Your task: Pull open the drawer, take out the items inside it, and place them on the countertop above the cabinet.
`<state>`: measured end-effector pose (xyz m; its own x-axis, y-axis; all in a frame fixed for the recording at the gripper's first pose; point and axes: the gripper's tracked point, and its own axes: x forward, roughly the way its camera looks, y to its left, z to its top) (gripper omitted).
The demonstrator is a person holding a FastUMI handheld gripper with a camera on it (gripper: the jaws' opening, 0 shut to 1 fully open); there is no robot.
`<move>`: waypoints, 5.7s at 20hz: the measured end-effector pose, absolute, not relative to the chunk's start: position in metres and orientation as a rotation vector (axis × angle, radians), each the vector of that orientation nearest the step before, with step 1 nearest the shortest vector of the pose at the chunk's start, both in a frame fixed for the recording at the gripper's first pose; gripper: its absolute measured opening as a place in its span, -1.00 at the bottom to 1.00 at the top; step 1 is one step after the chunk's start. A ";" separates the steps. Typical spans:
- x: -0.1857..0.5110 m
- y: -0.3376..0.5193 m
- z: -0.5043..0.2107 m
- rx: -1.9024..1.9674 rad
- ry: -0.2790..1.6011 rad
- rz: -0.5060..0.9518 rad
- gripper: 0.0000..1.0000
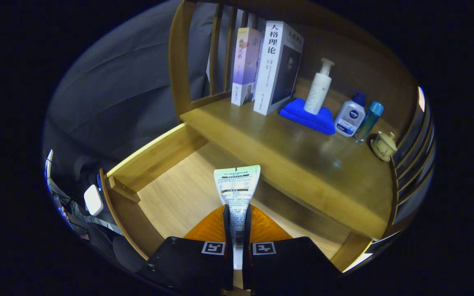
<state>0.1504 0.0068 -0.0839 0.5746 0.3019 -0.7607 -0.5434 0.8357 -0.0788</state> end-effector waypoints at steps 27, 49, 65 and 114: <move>0.309 -0.017 -0.057 -0.278 0.698 0.207 -0.01; 0.071 0.018 -0.001 -0.083 0.152 0.106 0.95; -0.058 -0.005 -0.095 -0.019 0.129 -0.020 0.96; 0.111 -0.004 -0.172 0.049 0.149 -0.136 0.96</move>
<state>0.1105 -0.0039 -0.1718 0.9798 -0.1309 -0.1513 0.1382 0.9896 0.0389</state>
